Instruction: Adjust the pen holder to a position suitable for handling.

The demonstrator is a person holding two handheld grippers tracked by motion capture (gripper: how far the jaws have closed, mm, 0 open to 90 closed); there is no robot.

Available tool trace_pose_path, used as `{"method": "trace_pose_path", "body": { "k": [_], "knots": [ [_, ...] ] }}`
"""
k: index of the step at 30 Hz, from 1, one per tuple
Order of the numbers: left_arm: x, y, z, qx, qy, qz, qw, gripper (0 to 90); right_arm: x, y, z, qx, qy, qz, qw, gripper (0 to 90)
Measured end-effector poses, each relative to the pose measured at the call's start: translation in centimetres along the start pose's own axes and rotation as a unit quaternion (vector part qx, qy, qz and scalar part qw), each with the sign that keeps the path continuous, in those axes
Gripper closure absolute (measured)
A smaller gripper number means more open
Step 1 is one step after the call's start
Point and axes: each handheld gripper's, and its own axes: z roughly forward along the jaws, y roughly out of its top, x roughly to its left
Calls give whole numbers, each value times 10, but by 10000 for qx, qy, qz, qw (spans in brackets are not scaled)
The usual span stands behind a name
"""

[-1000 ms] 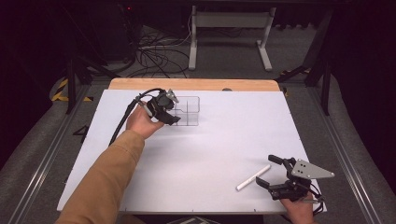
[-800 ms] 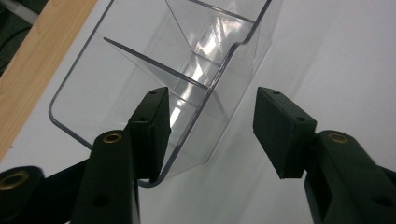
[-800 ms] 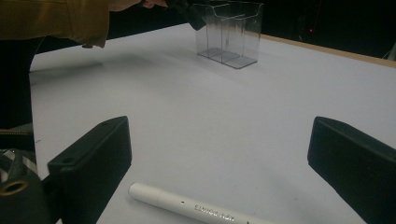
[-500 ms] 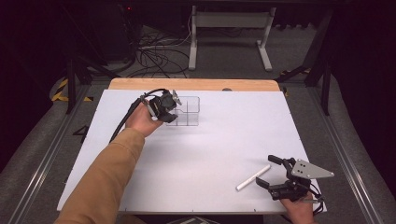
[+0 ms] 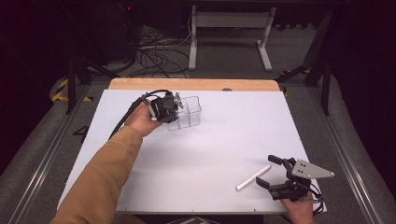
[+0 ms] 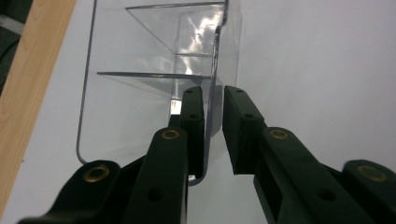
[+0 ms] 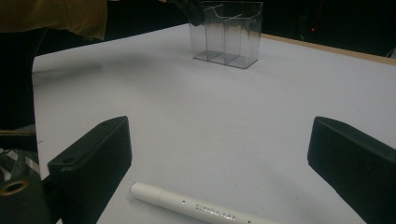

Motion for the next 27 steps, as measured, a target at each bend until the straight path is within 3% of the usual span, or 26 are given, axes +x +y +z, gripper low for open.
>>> {"method": "trace_pose_path", "body": {
  "k": [3, 7, 14, 19, 20, 22, 24, 25, 27],
  "knots": [
    [-1, 2, -5, -104, -170, 55, 9998, 842, 0, 0, 0, -3, 7, 5, 10000, 68],
    [-7, 5, -11, -199, -188, 159, 9995, 879, 0, 0, 0, -24, 9, -3, 10000, 68],
    [-19, 9, -29, -515, -388, 388, 9972, 877, 0, 0, 0, -33, 14, -1, 10000, 68],
    [-32, 12, -42, -824, -631, 629, 9926, 875, 0, 0, -1, -51, 11, 0, 10000, 67],
    [-39, 13, -45, -879, -740, 766, 9904, 875, 1, 0, -1, -55, 11, 1, 10000, 67],
    [-43, 13, -47, -892, -814, 843, 9891, 875, 1, 1, -1, -47, 9, 23, 10000, 67],
    [-51, 14, -48, -916, -992, 1032, 9854, 874, 1, 1, -1, -56, 8, 7, 10000, 68],
    [-51, 14, -48, -916, -992, 1032, 9854, 874, 1, 1, -1, -56, 8, 7, 10000, 68],
    [-57, 12, -48, -957, -1127, 1195, 9818, 874, 1, 1, -2, -66, 10, 11, 10000, 67]
  ]
}}
